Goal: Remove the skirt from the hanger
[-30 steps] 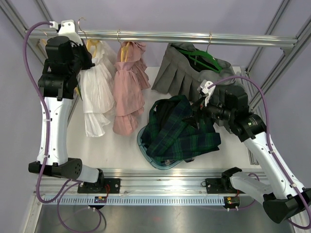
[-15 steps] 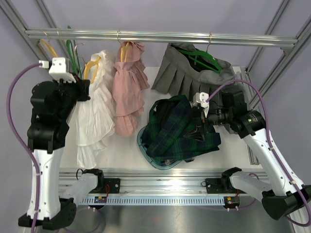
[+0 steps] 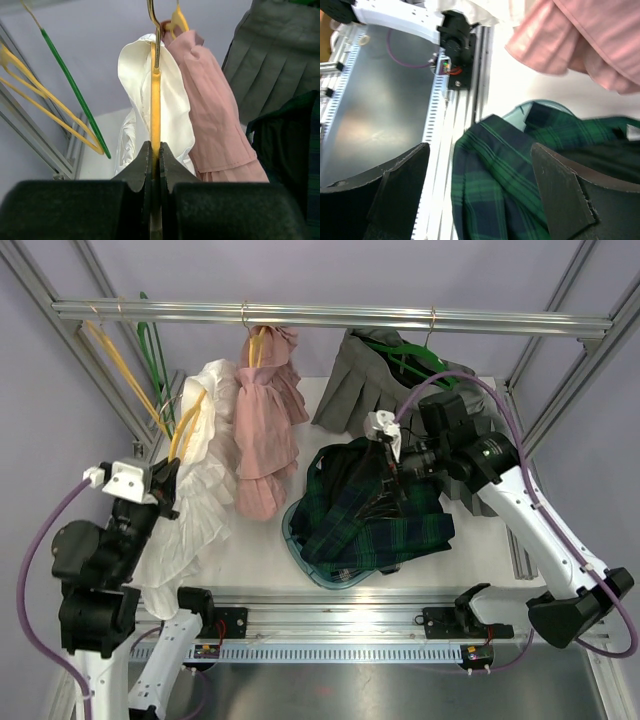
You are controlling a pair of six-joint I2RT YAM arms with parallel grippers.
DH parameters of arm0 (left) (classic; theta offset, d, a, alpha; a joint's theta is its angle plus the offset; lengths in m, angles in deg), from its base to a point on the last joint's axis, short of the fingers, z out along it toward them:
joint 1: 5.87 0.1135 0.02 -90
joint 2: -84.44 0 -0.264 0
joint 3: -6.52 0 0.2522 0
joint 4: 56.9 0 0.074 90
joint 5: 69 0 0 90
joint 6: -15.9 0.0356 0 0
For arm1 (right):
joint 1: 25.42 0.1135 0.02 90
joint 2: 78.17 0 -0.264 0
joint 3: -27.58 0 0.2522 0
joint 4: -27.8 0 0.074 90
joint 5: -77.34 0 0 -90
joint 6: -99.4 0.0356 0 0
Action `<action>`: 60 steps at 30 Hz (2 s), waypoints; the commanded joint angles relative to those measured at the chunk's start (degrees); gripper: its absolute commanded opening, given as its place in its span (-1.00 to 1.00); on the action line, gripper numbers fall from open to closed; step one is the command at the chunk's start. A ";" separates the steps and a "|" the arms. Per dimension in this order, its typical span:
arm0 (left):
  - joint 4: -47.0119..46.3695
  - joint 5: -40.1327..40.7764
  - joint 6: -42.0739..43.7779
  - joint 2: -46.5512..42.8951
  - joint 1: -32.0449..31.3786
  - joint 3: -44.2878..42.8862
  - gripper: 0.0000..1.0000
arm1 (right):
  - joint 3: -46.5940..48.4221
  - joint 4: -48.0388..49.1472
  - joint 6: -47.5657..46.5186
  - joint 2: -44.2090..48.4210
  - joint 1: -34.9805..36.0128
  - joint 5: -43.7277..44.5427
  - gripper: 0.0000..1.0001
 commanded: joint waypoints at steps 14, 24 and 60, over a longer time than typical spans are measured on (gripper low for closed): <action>-2.80 -18.20 8.62 -8.02 -0.04 -6.35 -1.00 | 33.66 12.88 38.74 -15.78 13.80 23.26 0.70; 2.58 -26.64 1.85 -5.74 -0.13 -9.25 -1.00 | 36.47 17.01 42.78 -17.02 26.11 43.30 0.70; 4.68 -37.11 1.84 -6.79 -0.13 -3.97 -1.00 | 28.31 16.75 37.34 -19.31 24.20 68.28 -1.00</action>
